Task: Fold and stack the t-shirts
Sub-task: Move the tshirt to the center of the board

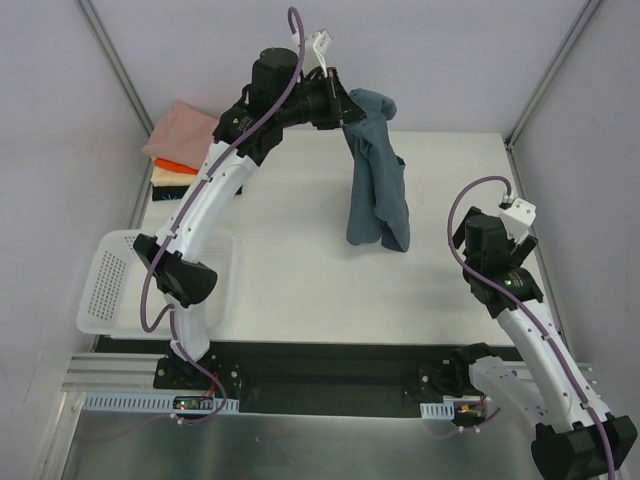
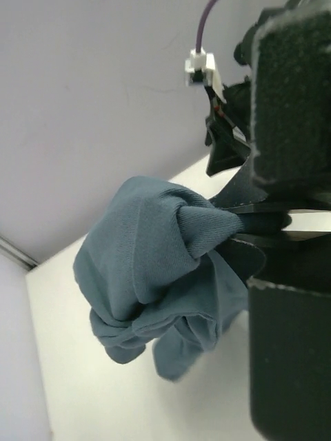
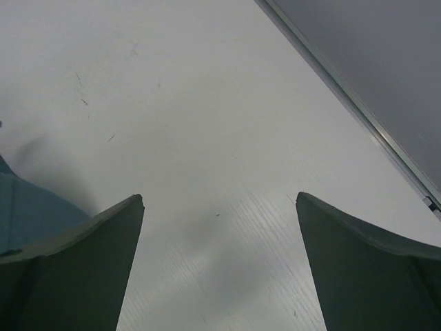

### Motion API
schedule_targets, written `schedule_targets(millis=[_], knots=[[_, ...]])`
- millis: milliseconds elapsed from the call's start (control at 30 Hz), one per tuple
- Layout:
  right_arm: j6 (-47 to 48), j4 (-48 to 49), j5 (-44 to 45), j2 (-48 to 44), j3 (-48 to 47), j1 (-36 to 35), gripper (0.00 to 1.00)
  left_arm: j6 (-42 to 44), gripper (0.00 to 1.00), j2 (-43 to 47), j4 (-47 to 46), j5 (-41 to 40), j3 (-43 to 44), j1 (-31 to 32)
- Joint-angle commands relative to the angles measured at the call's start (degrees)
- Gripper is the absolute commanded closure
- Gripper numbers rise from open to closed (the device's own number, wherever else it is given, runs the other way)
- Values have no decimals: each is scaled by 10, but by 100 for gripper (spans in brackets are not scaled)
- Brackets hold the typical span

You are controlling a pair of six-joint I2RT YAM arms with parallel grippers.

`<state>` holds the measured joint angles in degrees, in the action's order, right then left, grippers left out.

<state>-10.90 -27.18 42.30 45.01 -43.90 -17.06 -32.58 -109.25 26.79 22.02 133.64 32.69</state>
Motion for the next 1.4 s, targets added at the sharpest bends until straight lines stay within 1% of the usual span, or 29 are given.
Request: schedule_targets(millis=[0,33,67,100,133,167,200,233,267,300,333,533,600,700,767,900,933,1000,1033,1067,1100,1200,1233,1300,1367], knots=[[-21,-24,20,17,-34,0,4,21,100,60,-58,-62,-97,-8],[-21,-27,17,29,-37,1,4,28,96,67,-59,-106,-161,-9],[-20,-31,12,34,-43,1,4,31,90,74,-58,-142,-194,-10],[-20,-36,11,42,-49,1,4,31,86,85,-58,-171,-227,-10],[-21,-45,9,56,-53,0,4,30,83,89,-58,-215,-286,-12],[-21,-49,9,62,-56,1,4,24,73,90,-58,-217,-311,-18],[-22,-52,8,68,-63,1,4,22,66,94,-58,-218,-335,-22],[-22,-57,5,82,-65,1,4,19,56,96,-58,-217,-374,-27],[-21,-57,-5,89,-69,2,4,18,45,98,-58,-210,-390,-31],[-21,-59,-13,96,-74,2,4,18,14,105,-57,-209,-404,-34],[-20,-59,-20,111,-78,1,4,20,1,111,-57,-212,-429,-35],[-18,-65,-116,181,-109,8,4,41,1,168,-58,-281,-495,-35],[-14,-65,-158,200,-121,12,4,44,1,177,-58,-311,-504,-36],[-19,-67,-225,248,-155,22,4,44,1,169,-58,-332,-505,-44],[-24,-66,-265,287,-187,25,4,33,1,159,-58,-313,-499,-63],[-50,-76,-279,351,-247,26,4,18,1,95,-58,-235,-471,-105],[-61,-76,-284,377,-257,24,4,9,1,81,-58,-200,-452,-115],[-69,-60,-321,400,-282,26,4,1,1,36,-60,-168,-426,-135],[-74,-53,-332,422,-288,25,4,9,1,20,-62,-155,-395,-139],[-85,-47,-349,432,-293,23,4,18,1,4,-63,-136,-376,-141],[-91,-46,-354,444,-306,25,3,29,1,-32,-64,-131,-356,-141],[-113,-32,-362,492,-316,23,3,74,1,-102,-68,-109,-251,-141],[-116,-22,-375,500,-314,23,3,105,1,-119,-77,-96,-231,-141],[-134,4,-376,518,-312,19,2,117,1,-168,-78,-68,-173,-139],[-141,20,-375,531,-314,15,2,135,1,-208,-81,-44,-140,-137]])
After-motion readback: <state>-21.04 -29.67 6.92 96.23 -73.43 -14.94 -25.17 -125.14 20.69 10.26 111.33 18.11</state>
